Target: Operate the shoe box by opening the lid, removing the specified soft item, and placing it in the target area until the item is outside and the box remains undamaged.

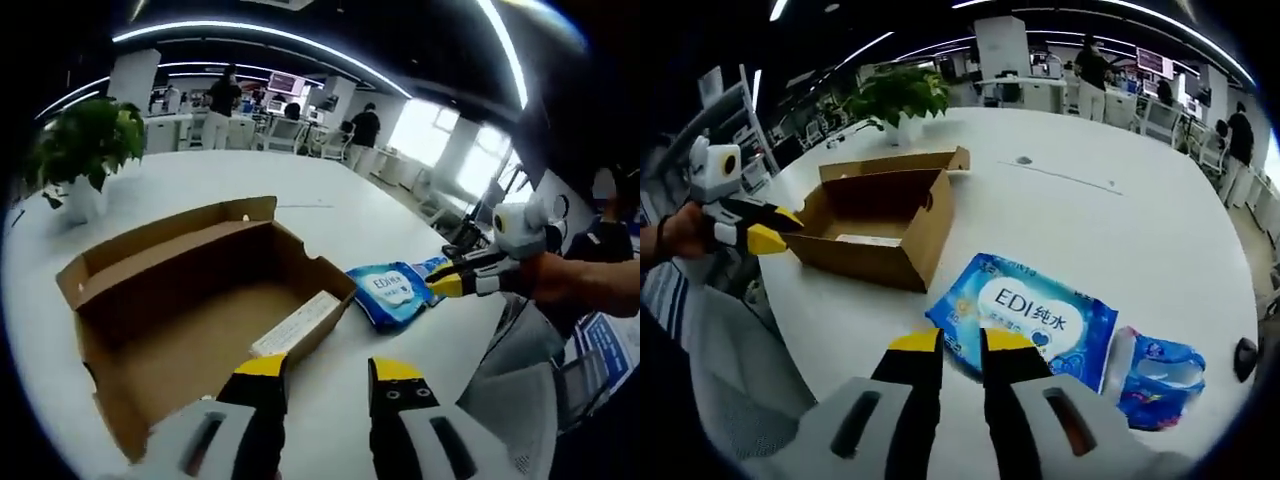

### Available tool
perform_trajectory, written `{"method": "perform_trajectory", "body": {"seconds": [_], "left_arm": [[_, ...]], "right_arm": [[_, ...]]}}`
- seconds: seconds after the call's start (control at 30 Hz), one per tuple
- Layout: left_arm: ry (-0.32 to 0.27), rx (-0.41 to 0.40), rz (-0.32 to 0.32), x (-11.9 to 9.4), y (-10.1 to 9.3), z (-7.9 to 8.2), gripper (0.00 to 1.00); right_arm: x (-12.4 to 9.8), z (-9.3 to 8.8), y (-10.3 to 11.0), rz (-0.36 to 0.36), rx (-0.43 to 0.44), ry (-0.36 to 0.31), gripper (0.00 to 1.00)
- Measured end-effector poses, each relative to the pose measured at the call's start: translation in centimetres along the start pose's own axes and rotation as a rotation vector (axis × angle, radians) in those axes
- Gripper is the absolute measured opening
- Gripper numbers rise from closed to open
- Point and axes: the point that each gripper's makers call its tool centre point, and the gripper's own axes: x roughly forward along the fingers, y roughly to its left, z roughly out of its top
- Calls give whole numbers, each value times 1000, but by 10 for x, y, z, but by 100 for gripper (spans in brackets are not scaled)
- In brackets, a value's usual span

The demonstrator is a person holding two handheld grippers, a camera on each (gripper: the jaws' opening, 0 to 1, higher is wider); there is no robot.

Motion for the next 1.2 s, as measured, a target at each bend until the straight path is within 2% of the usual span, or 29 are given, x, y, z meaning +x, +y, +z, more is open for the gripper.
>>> {"method": "perform_trajectory", "body": {"seconds": [0.17,0.4,0.63,0.93,1.2], "left_arm": [[-39,-1,45,-27,24,5,35],[-90,2,87,-61,52,8,43],[-102,3,108,-80,68,1,49],[-118,-35,127,-85,81,-4,49],[-113,-39,120,-83,89,-5,50]], "right_arm": [[13,20,23,61,-24,-19,22],[28,44,53,148,-116,-18,31],[42,57,65,182,-156,3,35],[58,67,82,219,-243,52,36],[66,72,85,230,-265,63,36]]}}
